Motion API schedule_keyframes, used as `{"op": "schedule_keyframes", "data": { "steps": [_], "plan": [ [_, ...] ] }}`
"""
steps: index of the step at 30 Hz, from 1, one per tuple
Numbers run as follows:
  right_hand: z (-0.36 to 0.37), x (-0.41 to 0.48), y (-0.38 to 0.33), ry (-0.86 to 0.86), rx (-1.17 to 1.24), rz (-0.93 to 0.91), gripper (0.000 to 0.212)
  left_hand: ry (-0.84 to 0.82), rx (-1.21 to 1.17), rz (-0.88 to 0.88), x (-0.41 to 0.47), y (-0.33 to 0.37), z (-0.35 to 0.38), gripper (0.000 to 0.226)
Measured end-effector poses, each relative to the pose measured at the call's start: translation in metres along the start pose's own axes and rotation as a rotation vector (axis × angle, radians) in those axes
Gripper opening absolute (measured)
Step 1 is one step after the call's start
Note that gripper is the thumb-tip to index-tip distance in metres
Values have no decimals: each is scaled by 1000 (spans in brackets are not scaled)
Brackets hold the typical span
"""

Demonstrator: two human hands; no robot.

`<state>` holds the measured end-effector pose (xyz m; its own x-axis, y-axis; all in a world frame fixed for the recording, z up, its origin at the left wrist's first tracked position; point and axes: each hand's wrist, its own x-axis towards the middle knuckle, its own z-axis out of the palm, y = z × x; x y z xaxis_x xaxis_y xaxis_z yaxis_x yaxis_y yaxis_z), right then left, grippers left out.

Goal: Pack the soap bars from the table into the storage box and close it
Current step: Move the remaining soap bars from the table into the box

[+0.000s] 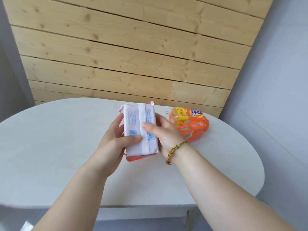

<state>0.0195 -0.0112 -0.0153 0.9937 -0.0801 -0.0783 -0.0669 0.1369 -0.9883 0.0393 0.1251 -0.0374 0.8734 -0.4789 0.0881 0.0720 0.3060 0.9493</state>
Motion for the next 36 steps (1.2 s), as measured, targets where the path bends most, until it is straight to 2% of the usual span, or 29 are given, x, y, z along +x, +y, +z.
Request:
{"op": "schedule_keyframes", "data": {
  "steps": [1, 3, 5, 7, 10, 14, 17, 23, 29, 32, 36],
  "plan": [
    [-10, -8, -5, -23, 4, -16, 34, -22, -10, -6, -1, -1, 10, 90],
    [-29, -25, -14, -54, -18, -31, 53, -60, -34, -8, -3, -2, 29, 98],
    [-51, -47, -23, -66, -117, -32, 71, -126, -41, -3, -8, -7, 54, 97],
    [-71, -70, -32, -56, -227, -27, 71, -207, -32, 11, -14, -11, 79, 92],
    [-108, -111, -44, 42, -378, -9, 80, -345, -11, 22, -25, -20, 123, 78],
    [-153, -168, -43, 216, -489, 57, 101, -516, 38, -32, -41, -42, 178, 81],
    [-186, -208, -31, 295, -528, 123, 109, -612, 98, -104, -51, -70, 216, 72],
    [-255, -259, 23, 431, -641, 286, 104, -726, 289, -314, -55, -147, 270, 70],
    [-303, -272, 97, 428, -825, 436, 99, -764, 505, -557, -58, -222, 282, 74],
    [-317, -277, 132, 358, -1041, 500, 96, -701, 644, -603, -62, -249, 285, 80],
    [-326, -282, 173, 150, -1290, 589, 89, -604, 888, -554, -59, -280, 285, 65]
  ]
}}
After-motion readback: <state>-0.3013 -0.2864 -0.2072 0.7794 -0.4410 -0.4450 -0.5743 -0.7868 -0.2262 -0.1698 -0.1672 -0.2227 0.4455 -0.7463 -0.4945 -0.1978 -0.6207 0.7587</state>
